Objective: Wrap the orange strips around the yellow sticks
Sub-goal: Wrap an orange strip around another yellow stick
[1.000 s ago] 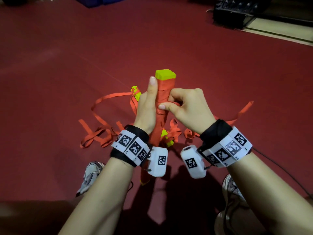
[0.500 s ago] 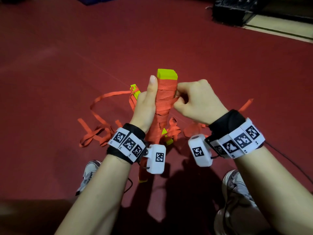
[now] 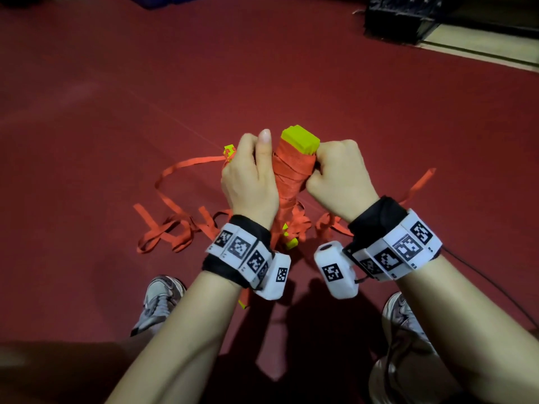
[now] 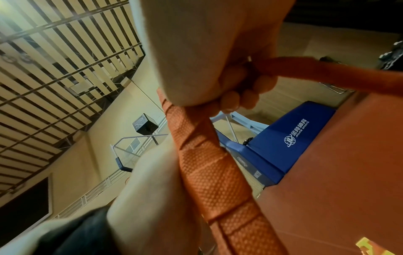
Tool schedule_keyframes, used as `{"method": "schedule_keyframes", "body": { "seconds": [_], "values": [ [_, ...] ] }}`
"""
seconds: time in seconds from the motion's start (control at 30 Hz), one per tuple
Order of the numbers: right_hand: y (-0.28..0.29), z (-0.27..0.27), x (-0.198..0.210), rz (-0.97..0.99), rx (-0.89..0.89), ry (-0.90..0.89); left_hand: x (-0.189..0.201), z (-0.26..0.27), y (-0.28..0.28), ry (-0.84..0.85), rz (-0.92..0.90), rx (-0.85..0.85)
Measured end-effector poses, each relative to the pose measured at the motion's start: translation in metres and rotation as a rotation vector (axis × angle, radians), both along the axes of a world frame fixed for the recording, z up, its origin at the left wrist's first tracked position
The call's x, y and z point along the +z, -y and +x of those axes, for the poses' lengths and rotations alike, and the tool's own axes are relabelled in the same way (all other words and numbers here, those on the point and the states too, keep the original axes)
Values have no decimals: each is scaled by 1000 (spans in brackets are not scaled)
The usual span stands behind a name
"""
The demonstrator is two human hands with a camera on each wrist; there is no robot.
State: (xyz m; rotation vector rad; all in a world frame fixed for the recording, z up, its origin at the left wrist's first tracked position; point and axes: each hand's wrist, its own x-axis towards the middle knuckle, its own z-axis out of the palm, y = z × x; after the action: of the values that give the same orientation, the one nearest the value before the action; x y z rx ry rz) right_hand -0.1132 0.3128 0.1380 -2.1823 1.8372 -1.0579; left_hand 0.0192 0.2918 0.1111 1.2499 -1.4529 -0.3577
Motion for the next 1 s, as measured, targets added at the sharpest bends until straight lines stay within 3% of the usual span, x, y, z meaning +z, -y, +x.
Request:
{"method": "schedule_keyframes", "body": {
  "seconds": [0.13,0.3,0.43,0.57,0.67,0.77,0.9,1.0],
  "values": [
    [-5,5,-1,4,-79,59,-2,-1,-11,61,-159,41],
    [-9,5,3,56,-65,188,-19,-12,-29,144,-152,-231],
    [-3,-9,4,67,12,173,-22,-4,-21,178,-129,-352],
    [2,-24,6,46,85,144,-28,3,-16,311,-123,-341],
    [3,-31,8,85,133,167,-28,0,-13,296,-157,-297],
    [1,-30,8,150,188,243,-25,1,-9,222,-121,-308],
    [-3,-20,13,160,262,292,-21,4,-2,-233,118,-403],
    [-2,-18,14,96,295,320,-15,7,4,-390,168,-472]
  ]
}}
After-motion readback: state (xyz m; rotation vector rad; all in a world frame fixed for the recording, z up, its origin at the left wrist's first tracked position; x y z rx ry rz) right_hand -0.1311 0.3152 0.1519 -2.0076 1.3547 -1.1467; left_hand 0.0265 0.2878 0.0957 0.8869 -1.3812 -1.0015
